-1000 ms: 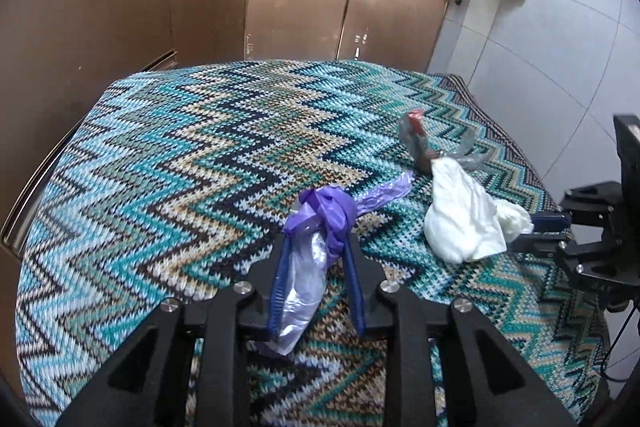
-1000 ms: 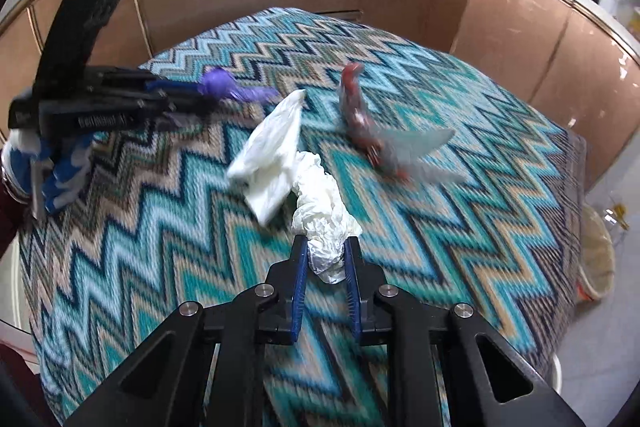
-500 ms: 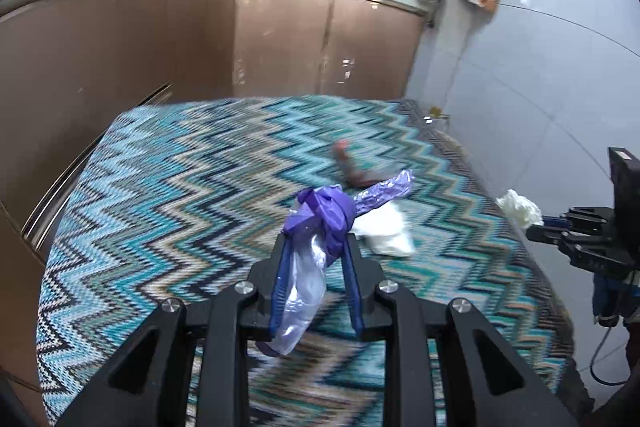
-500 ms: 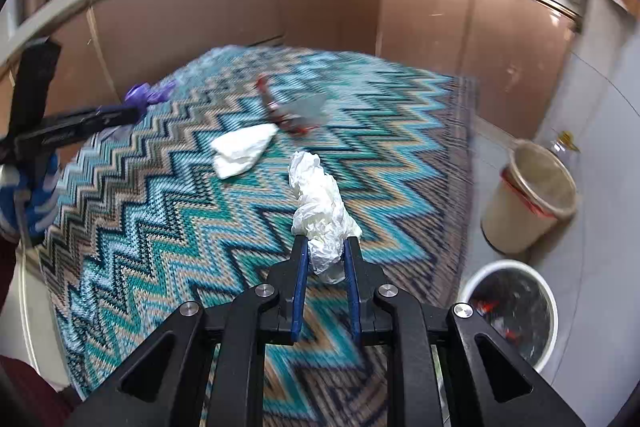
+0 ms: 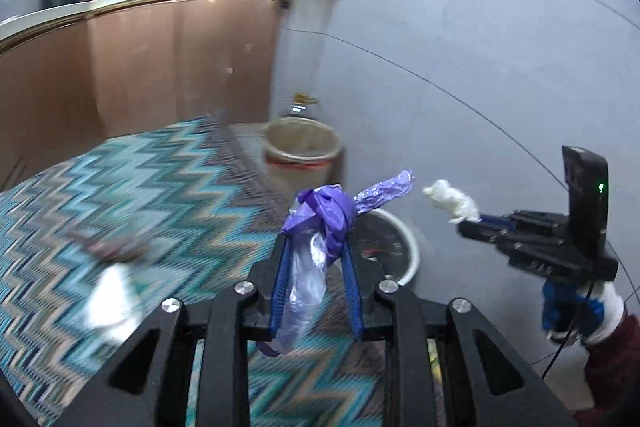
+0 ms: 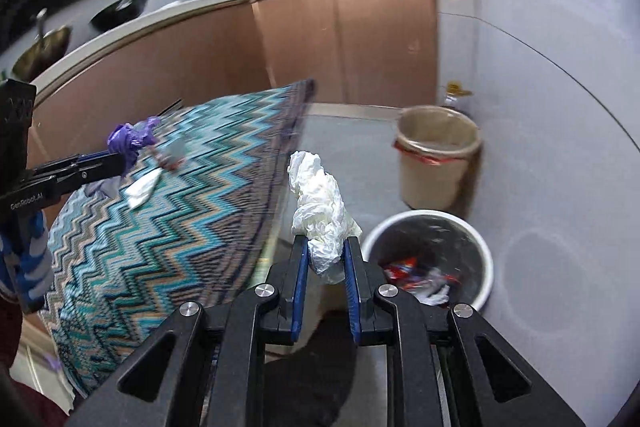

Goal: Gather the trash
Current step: 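Carry the purple bag and tissue over the steel bin and open both tools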

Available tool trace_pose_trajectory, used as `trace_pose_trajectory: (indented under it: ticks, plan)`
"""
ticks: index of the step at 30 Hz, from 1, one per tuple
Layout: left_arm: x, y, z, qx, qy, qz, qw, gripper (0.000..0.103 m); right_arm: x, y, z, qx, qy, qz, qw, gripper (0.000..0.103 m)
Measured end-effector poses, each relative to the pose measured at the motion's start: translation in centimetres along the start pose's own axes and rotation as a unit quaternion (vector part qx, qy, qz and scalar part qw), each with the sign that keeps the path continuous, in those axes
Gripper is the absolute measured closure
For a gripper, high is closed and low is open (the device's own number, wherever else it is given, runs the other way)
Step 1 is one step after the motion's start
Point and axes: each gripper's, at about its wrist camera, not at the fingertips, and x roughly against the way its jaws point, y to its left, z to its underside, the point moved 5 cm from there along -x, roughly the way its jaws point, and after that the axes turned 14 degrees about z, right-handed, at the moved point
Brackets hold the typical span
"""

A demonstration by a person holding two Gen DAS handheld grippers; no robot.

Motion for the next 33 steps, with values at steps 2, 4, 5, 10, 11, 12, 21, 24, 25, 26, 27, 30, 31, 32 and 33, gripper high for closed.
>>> trace_pose_trajectory:
  ticks: [2, 4, 5, 10, 11, 12, 21, 24, 25, 26, 27, 30, 31, 32, 33]
  plan:
    - [-2.7, -1.1, -1.0, 0.000, 0.015, 0.013, 0.9998, 0.079, -0.8, -1.6, 0.1, -0.017, 0.004, 0.008, 1.000, 0.086]
    - [-5.8, -2.1, -2.0, -0.001, 0.033, 0.024, 0.9992, 0.079, -2.1, -3.0, 0.2, -0.032, 0.012, 0.017, 0.999, 0.085]
    - [-7.6, -2.6, -2.6, -0.004, 0.043, 0.025, 0.9987, 0.079, -2.8, -3.6, 0.3, -0.037, 0.016, 0.022, 0.999, 0.085]
    - [-14.6, -3.6, -4.0, -0.002, 0.080, 0.021, 0.9966, 0.079, -6.7, -5.7, 0.1, -0.056, 0.033, 0.043, 0.997, 0.084]
    - [-15.7, -3.7, -4.2, -0.002, 0.085, 0.018, 0.9962, 0.078, -7.2, -6.0, 0.1, -0.058, 0.034, 0.045, 0.997, 0.083]
    - [-17.2, -3.6, -4.2, 0.002, 0.092, 0.017, 0.9956, 0.076, -8.0, -6.4, 0.0, -0.062, 0.037, 0.050, 0.996, 0.081]
    - [-25.0, -2.7, -4.2, 0.039, 0.113, 0.024, 0.9926, 0.061, -13.1, -10.0, 1.0, -0.099, 0.068, 0.085, 0.989, 0.063]
    - [-25.3, -2.2, -4.1, 0.044, 0.111, 0.023, 0.9926, 0.061, -13.0, -10.2, 1.5, -0.102, 0.070, 0.089, 0.988, 0.060]
    - [-25.1, -2.2, -4.1, 0.044, 0.108, 0.021, 0.9930, 0.061, -12.8, -10.2, 1.6, -0.103, 0.069, 0.091, 0.988, 0.060]
    - [-24.9, -2.1, -4.1, 0.043, 0.104, 0.019, 0.9934, 0.061, -12.8, -10.2, 1.6, -0.104, 0.069, 0.092, 0.988, 0.059]
    - [-24.2, -2.1, -4.2, 0.042, 0.097, 0.017, 0.9942, 0.061, -12.4, -10.2, 1.6, -0.105, 0.066, 0.094, 0.988, 0.058]
    - [-22.2, -2.4, -4.6, 0.036, 0.077, 0.006, 0.9964, 0.061, -11.6, -9.9, 1.1, -0.108, 0.056, 0.094, 0.988, 0.054]
    - [-21.5, -2.6, -4.8, 0.033, 0.070, 0.003, 0.9970, 0.061, -10.9, -9.6, 0.8, -0.109, 0.048, 0.093, 0.989, 0.052]
    - [-20.7, -2.9, -4.9, 0.029, 0.063, -0.001, 0.9976, 0.061, -10.6, -9.5, 0.6, -0.109, 0.044, 0.093, 0.989, 0.050]
    - [-19.8, -3.2, -5.1, 0.025, 0.054, -0.005, 0.9982, 0.060, -9.8, -9.2, 0.2, -0.109, 0.036, 0.094, 0.989, 0.048]
